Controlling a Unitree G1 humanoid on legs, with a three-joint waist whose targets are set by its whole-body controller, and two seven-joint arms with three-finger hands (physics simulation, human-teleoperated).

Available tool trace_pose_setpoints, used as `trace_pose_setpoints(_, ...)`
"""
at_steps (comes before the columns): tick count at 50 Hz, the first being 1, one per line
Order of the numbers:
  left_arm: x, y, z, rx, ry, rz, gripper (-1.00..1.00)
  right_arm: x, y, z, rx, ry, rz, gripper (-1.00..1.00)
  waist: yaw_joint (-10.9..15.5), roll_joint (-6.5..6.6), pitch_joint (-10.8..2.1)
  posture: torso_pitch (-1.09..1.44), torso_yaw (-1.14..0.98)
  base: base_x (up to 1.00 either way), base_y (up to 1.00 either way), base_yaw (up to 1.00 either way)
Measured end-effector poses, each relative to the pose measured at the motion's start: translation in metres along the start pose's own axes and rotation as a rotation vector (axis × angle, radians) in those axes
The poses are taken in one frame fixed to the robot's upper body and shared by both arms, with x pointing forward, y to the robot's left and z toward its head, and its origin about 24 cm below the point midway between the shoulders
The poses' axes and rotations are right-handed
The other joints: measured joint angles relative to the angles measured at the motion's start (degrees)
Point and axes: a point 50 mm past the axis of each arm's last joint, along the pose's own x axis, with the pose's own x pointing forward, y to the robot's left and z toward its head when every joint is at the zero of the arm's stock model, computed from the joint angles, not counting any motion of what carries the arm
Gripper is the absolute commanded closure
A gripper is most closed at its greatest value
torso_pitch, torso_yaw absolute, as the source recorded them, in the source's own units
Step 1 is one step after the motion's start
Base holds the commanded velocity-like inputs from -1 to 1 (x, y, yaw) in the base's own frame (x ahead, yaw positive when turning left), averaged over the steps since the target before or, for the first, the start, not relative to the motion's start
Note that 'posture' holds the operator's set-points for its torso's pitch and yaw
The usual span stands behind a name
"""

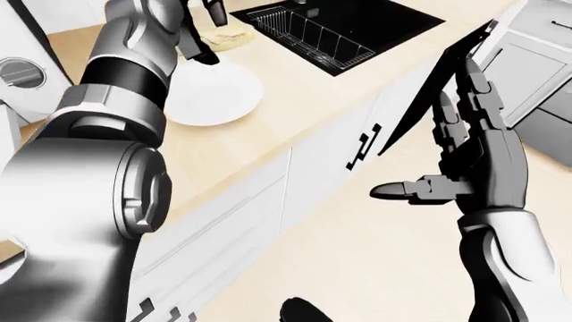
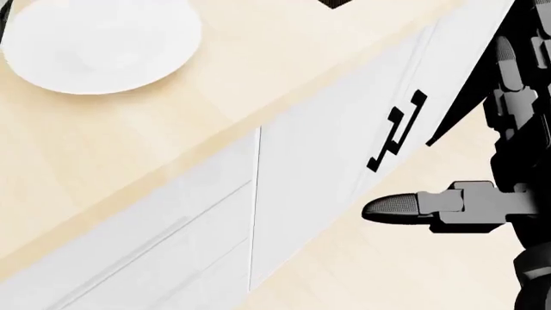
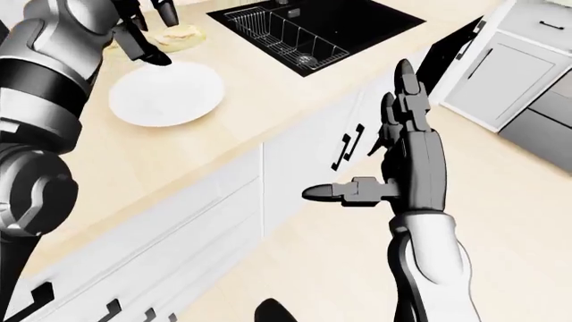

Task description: Place the baguette on the rack of the toaster oven.

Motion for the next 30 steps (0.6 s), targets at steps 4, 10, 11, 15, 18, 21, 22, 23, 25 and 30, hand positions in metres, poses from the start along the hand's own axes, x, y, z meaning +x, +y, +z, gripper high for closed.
trace_pose_setpoints(4, 0.0, 0.004, 0.006, -0.029, -0.024, -0.002, 1.0, -0.002, -0.002, 0.002, -0.003, -0.005, -0.003, -1.0, 0.0, -0.03, -1.4, 0.19, -0.67, 0.0, 0.0, 0.0)
trace_pose_setpoints(10, -0.002, 0.016, 0.012, -0.063, -0.054, 0.028, 1.0, -0.002, -0.001, 0.0, 0.0, 0.002, 0.002, -1.0, -0.2, 0.0, -3.79, 0.13, -0.67, 0.0, 0.0, 0.0)
trace_pose_setpoints(11, -0.002, 0.018, 0.013, -0.066, -0.06, 0.033, 1.0, -0.002, 0.0, -0.001, 0.0, 0.004, 0.004, -1.0, -0.2, 0.01, -4.18, 0.12, -0.67, 0.0, 0.0, 0.0)
trace_pose_setpoints(15, -0.003, 0.024, 0.017, -0.064, -0.083, 0.048, 1.0, -0.002, 0.0, -0.002, 0.001, 0.009, 0.005, -1.0, -0.2, 0.05, -5.77, 0.08, -0.67, 0.0, 0.0, 0.0)
trace_pose_setpoints(18, -0.004, 0.025, 0.019, -0.061, -0.094, 0.047, 1.0, -0.001, 0.001, -0.003, 0.001, 0.009, 0.004, -1.0, -0.2, 0.03, -6.95, 0.05, -0.67, 0.0, 0.0, 0.0)
trace_pose_setpoints(21, -0.004, 0.025, 0.022, -0.061, -0.105, 0.036, 1.0, -0.002, 0.002, -0.005, 0.005, 0.008, 0.006, -1.0, -0.2, -0.05, -8.03, 0.02, -0.67, 0.0, 0.0, 0.0)
trace_pose_setpoints(22, -0.004, 0.026, 0.023, -0.06, -0.109, 0.035, 1.0, -0.002, 0.002, -0.006, 0.008, 0.01, 0.007, -1.0, -0.2, -0.07, -8.35, 0.01, -0.67, 0.0, 0.0, 0.0)
trace_pose_setpoints(23, -0.005, 0.027, 0.025, -0.064, -0.114, 0.036, 1.0, -0.002, 0.002, -0.008, 0.009, 0.012, 0.007, -1.0, -0.2, -0.09, -8.66, 0.0, -0.67, 0.0, 0.0, 0.0)
trace_pose_setpoints(25, -0.005, 0.031, 0.028, -0.076, -0.123, 0.044, 1.0, -0.002, 0.002, -0.01, 0.011, 0.018, 0.006, -1.0, -0.3, -0.1, -9.21, 0.0, -0.67, 0.0, 0.0, 0.0)
trace_pose_setpoints(30, -0.009, 0.044, 0.036, -0.114, -0.158, 0.081, 1.0, -0.001, 0.004, -0.013, 0.015, 0.02, 0.012, -1.0, -0.2, -0.09, -9.83, 0.0, -0.67, 0.0, 0.0, 0.0)
